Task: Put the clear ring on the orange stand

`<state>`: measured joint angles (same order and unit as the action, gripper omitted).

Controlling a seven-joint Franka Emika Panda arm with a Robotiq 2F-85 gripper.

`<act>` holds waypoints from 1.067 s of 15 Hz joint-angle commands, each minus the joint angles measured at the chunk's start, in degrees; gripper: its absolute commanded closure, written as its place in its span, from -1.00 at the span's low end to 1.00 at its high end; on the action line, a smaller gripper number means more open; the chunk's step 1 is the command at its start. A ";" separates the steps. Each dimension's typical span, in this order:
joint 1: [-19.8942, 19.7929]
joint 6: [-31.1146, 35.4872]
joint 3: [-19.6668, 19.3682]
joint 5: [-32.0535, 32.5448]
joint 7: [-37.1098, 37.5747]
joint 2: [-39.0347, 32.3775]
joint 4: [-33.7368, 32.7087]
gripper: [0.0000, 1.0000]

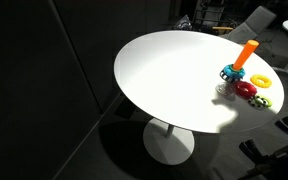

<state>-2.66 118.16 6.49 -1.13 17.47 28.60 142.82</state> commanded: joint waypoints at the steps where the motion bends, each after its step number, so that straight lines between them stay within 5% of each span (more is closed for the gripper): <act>1: -0.15 1.94 -0.38 1.87 -0.26 -5.10 -1.70 -1.00; 16: 0.12 18.99 -6.96 3.26 -16.13 -25.55 -1.86 -1.00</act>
<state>-2.73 134.04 0.74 1.58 5.25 6.74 142.15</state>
